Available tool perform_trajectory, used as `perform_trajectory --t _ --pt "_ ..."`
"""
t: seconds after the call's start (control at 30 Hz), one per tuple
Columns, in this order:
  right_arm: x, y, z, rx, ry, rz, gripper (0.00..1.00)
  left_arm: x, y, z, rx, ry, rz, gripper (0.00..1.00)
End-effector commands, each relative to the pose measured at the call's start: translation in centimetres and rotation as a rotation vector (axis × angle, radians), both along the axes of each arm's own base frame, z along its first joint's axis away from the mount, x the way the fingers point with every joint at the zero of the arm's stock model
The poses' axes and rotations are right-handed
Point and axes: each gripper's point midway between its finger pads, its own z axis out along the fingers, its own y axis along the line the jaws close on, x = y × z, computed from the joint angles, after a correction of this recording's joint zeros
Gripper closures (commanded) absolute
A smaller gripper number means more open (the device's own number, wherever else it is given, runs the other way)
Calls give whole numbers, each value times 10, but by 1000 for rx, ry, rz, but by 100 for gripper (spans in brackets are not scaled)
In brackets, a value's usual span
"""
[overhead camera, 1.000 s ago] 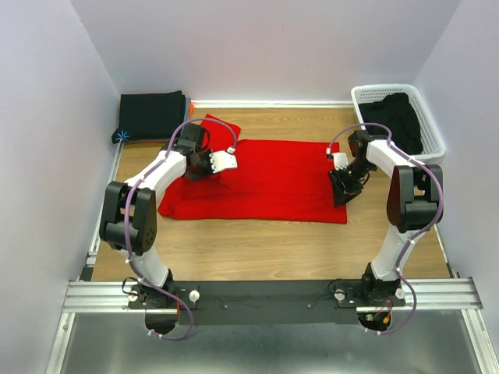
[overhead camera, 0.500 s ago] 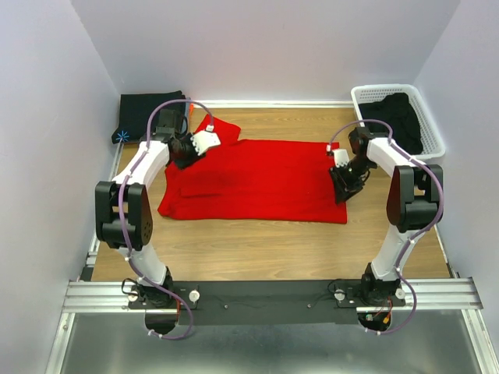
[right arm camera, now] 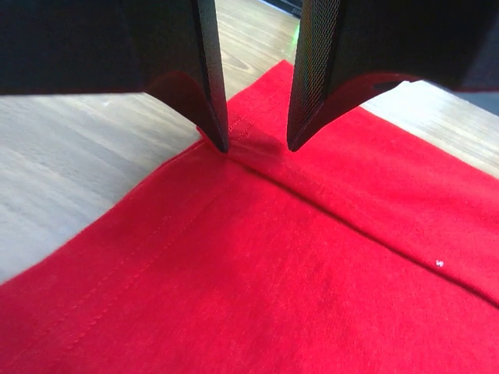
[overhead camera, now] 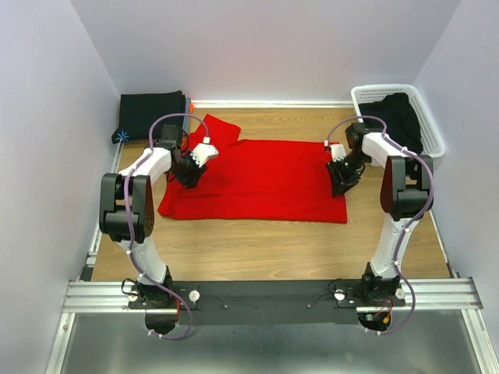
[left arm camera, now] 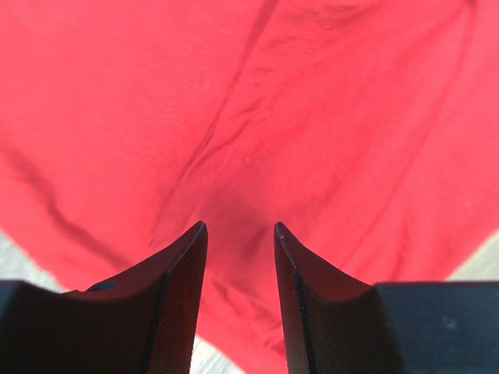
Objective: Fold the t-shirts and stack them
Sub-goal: Fold the tshirt
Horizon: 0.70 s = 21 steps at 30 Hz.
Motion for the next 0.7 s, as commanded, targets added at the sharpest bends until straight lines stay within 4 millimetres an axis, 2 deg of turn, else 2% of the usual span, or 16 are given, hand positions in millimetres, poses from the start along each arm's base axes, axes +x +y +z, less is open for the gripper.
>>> perform_trajectory --t 0.0,0.13,0.27,0.37,0.4,0.5,0.57,0.6,0.67 --pt "19 -4 -15 -30 -33 -10 57 24 0 -12 -21 5 70 53" --pt "30 -8 -23 -57 -46 -18 57 48 -1 -17 -24 2 108 55" --pt "44 -14 -26 -94 -72 -25 57 53 8 -31 10 29 146 55" --pt "55 -14 -17 -98 -106 -34 57 45 6 -24 -6 34 138 55" --pt "58 -13 -10 -93 -122 -44 57 43 2 -17 -30 28 124 55" --pt "66 -6 27 -49 -208 -46 56 35 0 10 -49 -16 109 54" --pt "63 0 47 -14 -231 -51 55 28 2 33 -48 -62 108 53" --pt "61 3 61 4 -255 -46 55 24 4 38 -39 -71 105 53" --pt "52 4 71 12 -259 -38 55 13 8 51 -24 -94 105 52"
